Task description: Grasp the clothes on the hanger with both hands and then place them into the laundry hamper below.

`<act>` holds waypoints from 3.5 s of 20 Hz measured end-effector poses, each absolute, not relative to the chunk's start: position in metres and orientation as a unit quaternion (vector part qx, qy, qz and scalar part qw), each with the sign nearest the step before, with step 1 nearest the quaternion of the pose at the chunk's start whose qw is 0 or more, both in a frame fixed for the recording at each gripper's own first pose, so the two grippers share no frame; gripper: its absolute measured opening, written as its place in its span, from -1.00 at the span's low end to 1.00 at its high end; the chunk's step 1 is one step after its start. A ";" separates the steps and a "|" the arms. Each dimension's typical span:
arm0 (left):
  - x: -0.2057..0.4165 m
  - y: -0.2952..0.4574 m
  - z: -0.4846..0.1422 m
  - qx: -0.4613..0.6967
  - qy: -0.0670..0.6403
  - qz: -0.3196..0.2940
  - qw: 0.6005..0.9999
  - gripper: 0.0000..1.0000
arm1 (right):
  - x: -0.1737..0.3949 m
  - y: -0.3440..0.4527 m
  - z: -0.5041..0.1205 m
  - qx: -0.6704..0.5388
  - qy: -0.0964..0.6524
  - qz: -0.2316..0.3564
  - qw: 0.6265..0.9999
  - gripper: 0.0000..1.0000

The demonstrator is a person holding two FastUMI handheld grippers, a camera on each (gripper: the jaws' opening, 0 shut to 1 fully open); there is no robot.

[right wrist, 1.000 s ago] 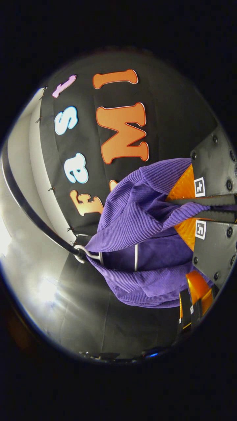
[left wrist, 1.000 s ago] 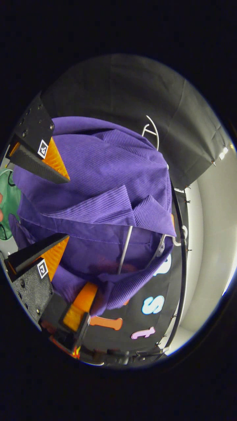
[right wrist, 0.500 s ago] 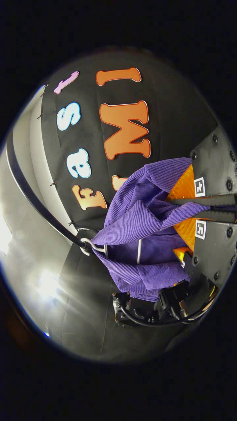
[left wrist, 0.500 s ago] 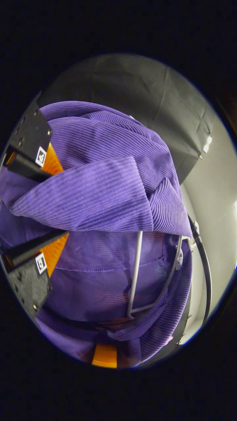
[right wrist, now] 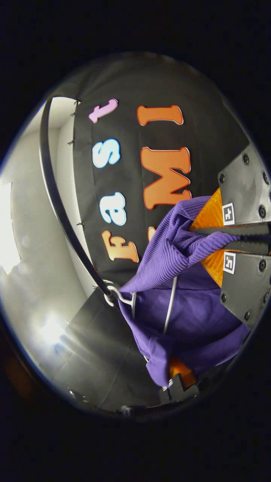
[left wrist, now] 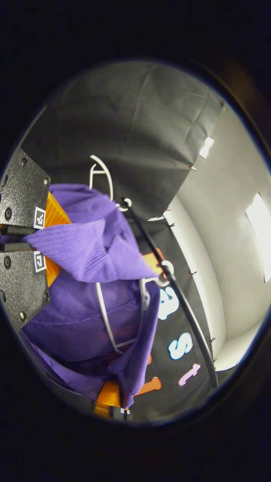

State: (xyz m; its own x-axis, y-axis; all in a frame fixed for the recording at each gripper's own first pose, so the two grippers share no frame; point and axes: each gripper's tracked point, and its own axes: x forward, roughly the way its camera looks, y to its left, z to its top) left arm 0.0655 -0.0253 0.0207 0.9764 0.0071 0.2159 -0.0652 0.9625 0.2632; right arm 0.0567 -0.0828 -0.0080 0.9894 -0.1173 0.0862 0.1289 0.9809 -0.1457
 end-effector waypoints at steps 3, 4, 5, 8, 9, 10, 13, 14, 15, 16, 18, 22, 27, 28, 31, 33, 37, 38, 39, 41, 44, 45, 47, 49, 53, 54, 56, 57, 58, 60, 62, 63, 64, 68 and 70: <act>0.071 0.001 0.050 0.092 -0.128 0.052 0.986 -0.84 | 0.055 -0.099 0.006 -0.086 -0.061 -0.098 0.990 -0.84; 0.074 0.014 0.063 0.090 -0.136 0.066 0.984 -0.85 | 0.055 -0.105 0.012 -0.089 -0.067 -0.109 0.988 -0.75; 0.077 0.028 0.073 0.093 -0.144 0.082 0.982 -0.87 | 0.055 -0.112 0.018 -0.092 -0.073 -0.120 0.986 -0.84; 0.093 0.049 0.093 0.081 -0.154 0.101 0.980 -0.91 | 0.057 -0.131 0.039 -0.111 -0.093 -0.150 0.978 -0.75; 0.099 0.053 0.095 0.072 -0.152 0.102 0.980 -0.86 | 0.060 -0.134 0.048 -0.121 -0.106 -0.157 0.974 -0.84; 0.105 0.056 0.097 0.066 -0.151 0.103 0.981 -0.86 | 0.063 -0.136 0.056 -0.132 -0.118 -0.165 0.970 -0.76; 0.115 0.062 0.106 0.070 -0.162 0.106 0.979 -0.82 | 0.062 -0.140 0.064 -0.141 -0.134 -0.183 0.964 -0.75; 0.120 0.063 0.109 0.072 -0.167 0.105 0.978 -0.86 | 0.065 -0.143 0.063 -0.135 -0.136 -0.191 0.963 -0.75; 0.127 0.063 0.109 0.064 -0.167 0.100 0.979 -0.86 | 0.071 -0.148 0.062 -0.126 -0.133 -0.200 0.962 -0.75; 0.136 0.064 0.106 0.046 -0.162 0.092 0.981 -0.87 | 0.079 -0.154 0.059 -0.117 -0.128 -0.209 0.963 -0.75; 0.150 0.069 0.100 0.021 -0.152 0.083 0.985 -0.89 | 0.095 -0.163 0.057 -0.116 -0.123 -0.217 0.961 -0.75; 0.177 0.075 0.099 0.036 -0.152 0.068 0.985 -0.82 | 0.116 -0.164 0.059 -0.109 -0.122 -0.218 0.962 -0.75; 0.206 0.080 0.091 0.055 -0.142 0.048 0.987 -0.82 | 0.124 -0.166 0.054 -0.105 -0.116 -0.221 0.963 -0.75; 0.212 0.080 0.090 0.063 -0.140 0.047 0.987 -0.82 | 0.125 -0.164 0.053 -0.105 -0.115 -0.221 0.963 -0.75; 0.228 0.079 0.093 0.074 -0.135 0.040 0.987 -0.87 | 0.126 -0.159 0.053 -0.103 -0.110 -0.219 0.964 -0.75; 0.238 0.083 0.098 0.066 -0.136 0.039 0.988 -0.84 | 0.129 -0.156 0.053 -0.100 -0.108 -0.215 0.965 -0.75; 0.251 0.099 0.075 0.062 -0.107 0.058 0.991 -0.82 | 0.129 -0.140 0.052 -0.105 -0.107 -0.198 0.969 -0.75; 0.252 0.100 0.065 0.049 -0.095 0.058 0.993 -0.82 | 0.129 -0.138 0.053 -0.108 -0.109 -0.196 0.969 -0.75; 0.251 0.101 0.057 0.038 -0.087 0.057 0.994 -0.86 | 0.130 -0.137 0.055 -0.110 -0.111 -0.195 0.968 -0.75; 0.249 0.103 0.042 0.035 -0.072 0.055 0.995 -0.86 | 0.129 -0.135 0.056 -0.113 -0.111 -0.195 0.968 -0.75; 0.253 0.104 0.018 0.031 -0.036 0.045 0.998 -0.86 | 0.133 -0.132 0.051 -0.110 -0.100 -0.188 0.971 -0.75; 0.252 0.103 0.013 0.025 -0.032 0.042 0.998 -0.86 | 0.132 -0.133 0.052 -0.112 -0.102 -0.189 0.970 -0.75; 0.251 0.102 0.001 0.032 -0.020 0.038 0.999 -0.89 | 0.129 -0.132 0.055 -0.118 -0.107 -0.192 0.968 -0.75; 0.252 0.099 -0.012 0.048 -0.002 0.032 0.998 -0.86 | 0.128 -0.131 0.057 -0.116 -0.107 -0.189 0.969 -0.75; 0.257 0.096 -0.045 0.052 0.035 0.018 0.998 -0.86 | 0.126 -0.126 0.061 -0.119 -0.112 -0.188 0.968 -0.82; 0.258 0.097 -0.058 0.054 0.049 0.017 0.997 -0.86 | 0.126 -0.126 0.062 -0.122 -0.112 -0.190 0.968 -0.75; 0.255 0.099 -0.079 0.061 0.074 0.020 0.995 -0.85 | 0.123 -0.123 0.064 -0.122 -0.113 -0.186 0.968 -0.75; 0.256 0.096 -0.085 0.062 0.079 0.016 0.995 -0.82 | 0.124 -0.123 0.065 -0.124 -0.114 -0.186 0.968 -0.75; 0.255 0.095 -0.090 0.062 0.084 0.014 0.994 -0.82 | 0.124 -0.123 0.066 -0.126 -0.115 -0.186 0.968 -0.76; 0.258 0.095 -0.097 0.060 0.092 0.010 0.994 -0.82 | 0.125 -0.121 0.068 -0.129 -0.116 -0.185 0.967 -0.75; 0.257 0.091 -0.118 0.062 0.124 -0.003 0.990 -0.82 | 0.124 -0.118 0.069 -0.126 -0.116 -0.182 0.968 -0.76; 0.255 0.088 -0.132 0.065 0.146 -0.008 0.987 -0.82 | 0.124 -0.116 0.068 -0.125 -0.116 -0.178 0.969 -0.75; 0.258 0.086 -0.145 0.065 0.152 -0.009 0.986 -0.85 | 0.125 -0.112 0.067 -0.124 -0.113 -0.172 0.971 -0.76; 0.235 0.079 -0.174 0.073 0.163 -0.020 0.984 -0.86 | 0.125 -0.117 0.059 -0.120 -0.104 -0.174 0.972 -0.75; 0.223 0.072 -0.178 0.062 0.159 -0.027 0.985 -0.81 | 0.130 -0.131 0.059 -0.127 -0.109 -0.187 0.968 -0.75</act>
